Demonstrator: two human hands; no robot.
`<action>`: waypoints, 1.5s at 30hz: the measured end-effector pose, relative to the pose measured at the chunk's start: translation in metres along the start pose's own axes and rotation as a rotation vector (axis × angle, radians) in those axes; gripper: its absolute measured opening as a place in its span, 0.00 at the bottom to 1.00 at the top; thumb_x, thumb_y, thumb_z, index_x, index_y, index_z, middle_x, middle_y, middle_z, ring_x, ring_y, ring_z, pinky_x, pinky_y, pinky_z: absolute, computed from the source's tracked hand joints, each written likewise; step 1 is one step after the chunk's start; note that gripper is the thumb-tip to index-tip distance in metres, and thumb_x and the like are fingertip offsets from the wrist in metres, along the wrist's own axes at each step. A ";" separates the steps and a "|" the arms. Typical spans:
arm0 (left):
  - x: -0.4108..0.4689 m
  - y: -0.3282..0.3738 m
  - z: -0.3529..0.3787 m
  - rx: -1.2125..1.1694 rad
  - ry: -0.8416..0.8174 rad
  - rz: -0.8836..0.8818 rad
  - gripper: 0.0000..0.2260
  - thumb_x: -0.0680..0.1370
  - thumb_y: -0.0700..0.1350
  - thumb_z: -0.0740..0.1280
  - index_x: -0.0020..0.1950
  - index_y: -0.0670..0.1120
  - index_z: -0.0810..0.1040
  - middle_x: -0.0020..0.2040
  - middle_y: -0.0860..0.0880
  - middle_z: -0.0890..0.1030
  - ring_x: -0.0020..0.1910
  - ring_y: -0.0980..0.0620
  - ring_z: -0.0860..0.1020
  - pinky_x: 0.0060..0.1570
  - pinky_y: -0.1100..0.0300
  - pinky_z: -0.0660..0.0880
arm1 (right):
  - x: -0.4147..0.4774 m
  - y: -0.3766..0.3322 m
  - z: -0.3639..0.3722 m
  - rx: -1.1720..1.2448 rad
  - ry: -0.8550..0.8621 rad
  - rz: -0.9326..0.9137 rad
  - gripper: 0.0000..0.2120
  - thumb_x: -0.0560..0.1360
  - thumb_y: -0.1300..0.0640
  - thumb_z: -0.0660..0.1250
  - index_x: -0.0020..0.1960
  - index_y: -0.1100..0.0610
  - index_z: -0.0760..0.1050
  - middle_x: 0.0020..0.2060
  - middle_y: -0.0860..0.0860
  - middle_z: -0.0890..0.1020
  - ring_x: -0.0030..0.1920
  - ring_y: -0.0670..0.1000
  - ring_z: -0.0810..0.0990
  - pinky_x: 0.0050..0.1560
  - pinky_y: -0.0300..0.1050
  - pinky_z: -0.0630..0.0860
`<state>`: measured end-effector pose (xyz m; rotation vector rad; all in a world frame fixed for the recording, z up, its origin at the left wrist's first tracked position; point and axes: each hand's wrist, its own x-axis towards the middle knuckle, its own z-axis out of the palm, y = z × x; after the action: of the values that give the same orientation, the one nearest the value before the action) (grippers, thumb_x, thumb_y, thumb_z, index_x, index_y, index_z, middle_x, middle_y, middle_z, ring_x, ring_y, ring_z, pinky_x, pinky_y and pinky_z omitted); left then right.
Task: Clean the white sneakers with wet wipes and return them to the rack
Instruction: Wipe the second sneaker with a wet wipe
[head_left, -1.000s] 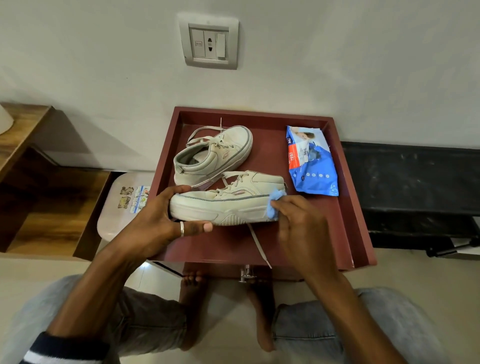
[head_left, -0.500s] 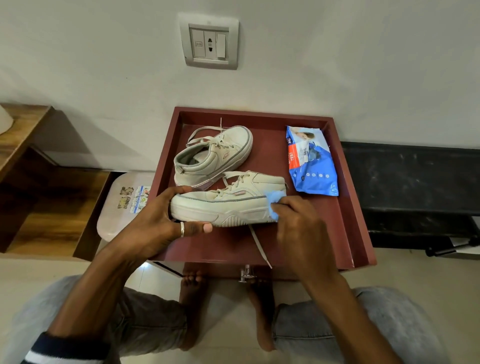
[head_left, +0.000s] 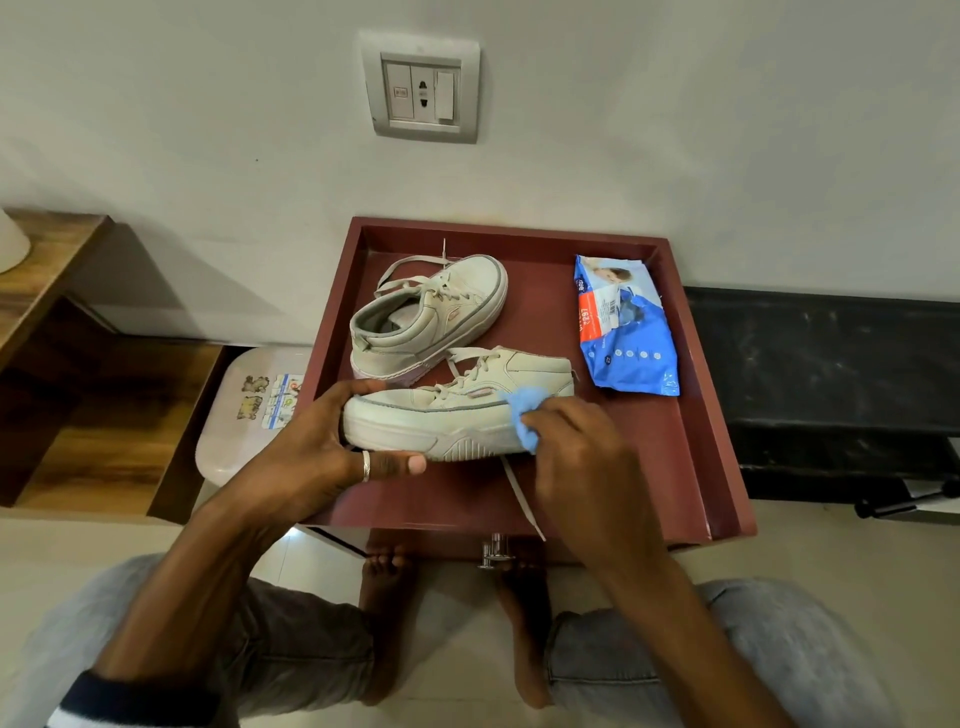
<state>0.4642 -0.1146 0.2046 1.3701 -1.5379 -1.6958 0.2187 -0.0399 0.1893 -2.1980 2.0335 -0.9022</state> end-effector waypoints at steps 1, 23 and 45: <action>0.000 0.001 0.000 0.016 0.002 -0.006 0.42 0.53 0.52 0.85 0.65 0.52 0.75 0.59 0.53 0.84 0.57 0.54 0.83 0.52 0.62 0.81 | 0.001 0.013 -0.004 -0.033 -0.004 0.047 0.07 0.73 0.67 0.67 0.50 0.62 0.82 0.46 0.55 0.82 0.45 0.54 0.81 0.43 0.48 0.81; 0.004 -0.005 0.038 0.999 0.017 0.124 0.57 0.59 0.80 0.66 0.81 0.55 0.52 0.78 0.52 0.63 0.73 0.48 0.67 0.70 0.46 0.70 | 0.003 0.015 0.008 0.045 -0.044 0.238 0.17 0.74 0.66 0.69 0.63 0.62 0.77 0.58 0.55 0.77 0.51 0.52 0.81 0.46 0.40 0.79; 0.027 -0.010 0.055 1.294 0.058 0.068 0.52 0.64 0.83 0.49 0.78 0.50 0.56 0.73 0.48 0.71 0.69 0.47 0.72 0.64 0.44 0.72 | 0.016 -0.007 0.029 -0.111 0.235 0.189 0.07 0.80 0.59 0.66 0.53 0.59 0.81 0.44 0.54 0.83 0.47 0.55 0.80 0.40 0.48 0.79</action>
<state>0.4085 -0.1095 0.1791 1.7822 -2.7418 -0.4439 0.2369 -0.0637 0.1738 -1.9853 2.4020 -1.0952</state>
